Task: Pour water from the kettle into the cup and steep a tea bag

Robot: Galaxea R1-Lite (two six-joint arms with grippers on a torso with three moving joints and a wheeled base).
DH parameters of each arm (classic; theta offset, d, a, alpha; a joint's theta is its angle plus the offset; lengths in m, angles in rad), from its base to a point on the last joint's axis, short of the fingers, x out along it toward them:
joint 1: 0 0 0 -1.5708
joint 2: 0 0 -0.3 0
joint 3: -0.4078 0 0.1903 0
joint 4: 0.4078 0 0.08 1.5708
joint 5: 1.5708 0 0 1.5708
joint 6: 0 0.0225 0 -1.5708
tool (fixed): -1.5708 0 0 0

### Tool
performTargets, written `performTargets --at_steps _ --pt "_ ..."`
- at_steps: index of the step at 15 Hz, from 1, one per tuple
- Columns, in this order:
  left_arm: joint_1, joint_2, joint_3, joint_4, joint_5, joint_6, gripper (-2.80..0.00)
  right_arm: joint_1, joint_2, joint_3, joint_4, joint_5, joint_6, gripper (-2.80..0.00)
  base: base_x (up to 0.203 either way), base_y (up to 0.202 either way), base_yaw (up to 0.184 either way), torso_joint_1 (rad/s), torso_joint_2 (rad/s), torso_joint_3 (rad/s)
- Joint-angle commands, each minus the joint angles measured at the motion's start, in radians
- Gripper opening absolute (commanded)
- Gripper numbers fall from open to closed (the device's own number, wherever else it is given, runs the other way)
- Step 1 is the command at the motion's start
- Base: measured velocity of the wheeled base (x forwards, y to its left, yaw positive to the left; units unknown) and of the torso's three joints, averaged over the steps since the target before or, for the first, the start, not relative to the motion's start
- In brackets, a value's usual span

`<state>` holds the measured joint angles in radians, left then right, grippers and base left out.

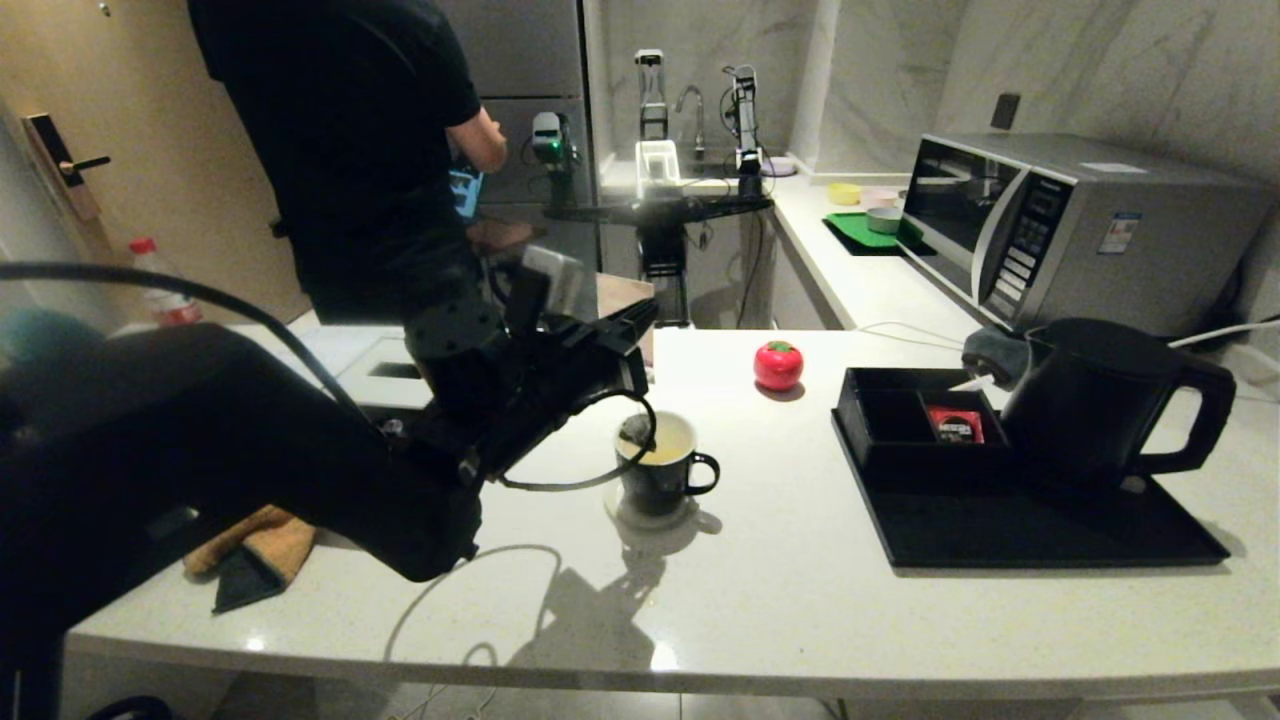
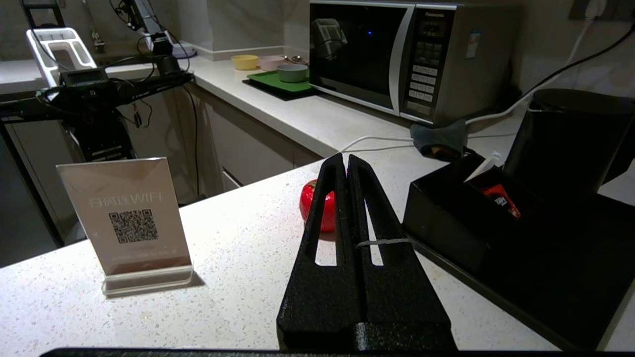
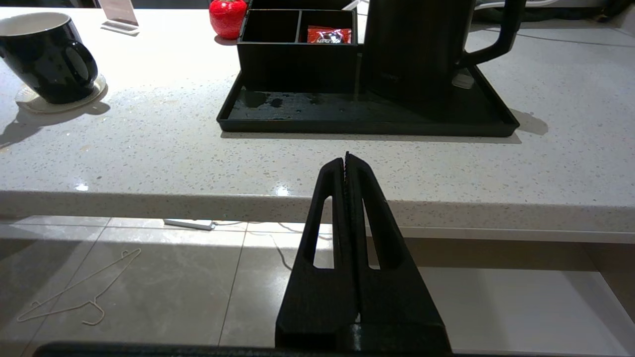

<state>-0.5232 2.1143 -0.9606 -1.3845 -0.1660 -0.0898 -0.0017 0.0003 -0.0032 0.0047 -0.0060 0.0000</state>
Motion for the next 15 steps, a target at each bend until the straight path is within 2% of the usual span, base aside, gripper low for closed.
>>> performTargets --at_steps 1,8,15 --pt "0.0 0.004 0.011 -0.01 -0.003 -0.001 -2.8 0.0 0.0 0.0 0.0 0.0 0.0 -2.8 0.0 0.0 0.0 0.0 0.0 0.0" --pt "0.002 0.107 0.031 -0.021 -0.006 0.0 -2.8 0.0 0.0 0.0 0.0 0.0 0.0 -2.8 0.0 0.0 0.0 0.0 0.0 0.0" --pt "-0.001 0.206 0.074 -0.09 -0.003 -0.001 -2.8 0.0 0.0 0.002 0.0 0.0 0.0 -2.8 0.0 0.0 0.0 0.0 0.0 0.0"
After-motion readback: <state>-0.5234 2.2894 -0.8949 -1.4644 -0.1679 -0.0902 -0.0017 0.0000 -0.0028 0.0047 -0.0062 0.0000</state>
